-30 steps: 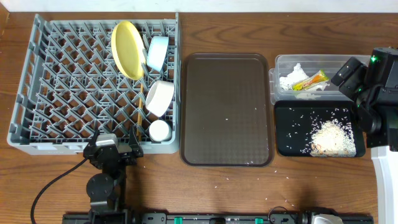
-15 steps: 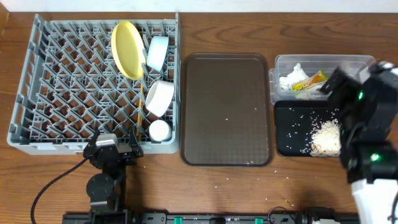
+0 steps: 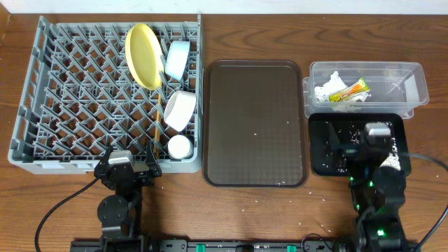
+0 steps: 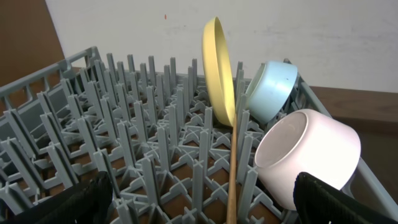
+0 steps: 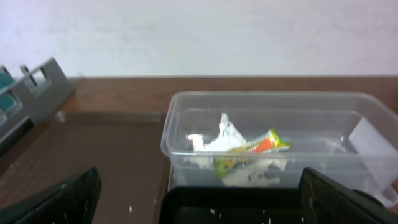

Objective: Sort waste into correct bins and load items into the dishwasher

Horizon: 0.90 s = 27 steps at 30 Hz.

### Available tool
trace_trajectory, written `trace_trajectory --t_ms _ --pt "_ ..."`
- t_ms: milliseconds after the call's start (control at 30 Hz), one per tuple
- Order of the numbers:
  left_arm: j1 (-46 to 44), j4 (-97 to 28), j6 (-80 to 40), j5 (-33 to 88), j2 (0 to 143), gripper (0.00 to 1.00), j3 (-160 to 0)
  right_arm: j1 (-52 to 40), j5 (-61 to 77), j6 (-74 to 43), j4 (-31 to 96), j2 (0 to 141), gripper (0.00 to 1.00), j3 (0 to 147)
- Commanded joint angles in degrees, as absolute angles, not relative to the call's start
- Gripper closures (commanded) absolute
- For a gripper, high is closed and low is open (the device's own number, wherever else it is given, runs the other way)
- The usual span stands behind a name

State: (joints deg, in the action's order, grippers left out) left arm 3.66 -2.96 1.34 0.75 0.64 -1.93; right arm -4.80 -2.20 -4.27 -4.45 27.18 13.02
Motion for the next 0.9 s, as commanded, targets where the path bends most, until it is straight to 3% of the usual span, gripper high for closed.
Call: trace_trajectory --t_ms 0,233,467,867 --pt "3.90 -4.01 1.72 0.47 0.30 0.07 -0.23 -5.32 -2.33 -3.16 -7.03 21.67 0.01 7.88" --pt "3.90 -4.01 1.72 0.47 0.30 0.07 -0.23 -5.32 -2.33 -3.11 -7.16 11.51 0.01 0.30" --pt "3.90 -4.01 1.72 0.47 0.30 0.07 -0.23 -5.32 -2.55 -2.46 4.12 0.82 0.01 0.30" --pt "3.90 -4.01 1.72 0.47 0.30 0.07 -0.23 -5.32 -2.02 -2.50 4.10 0.27 0.01 0.30"
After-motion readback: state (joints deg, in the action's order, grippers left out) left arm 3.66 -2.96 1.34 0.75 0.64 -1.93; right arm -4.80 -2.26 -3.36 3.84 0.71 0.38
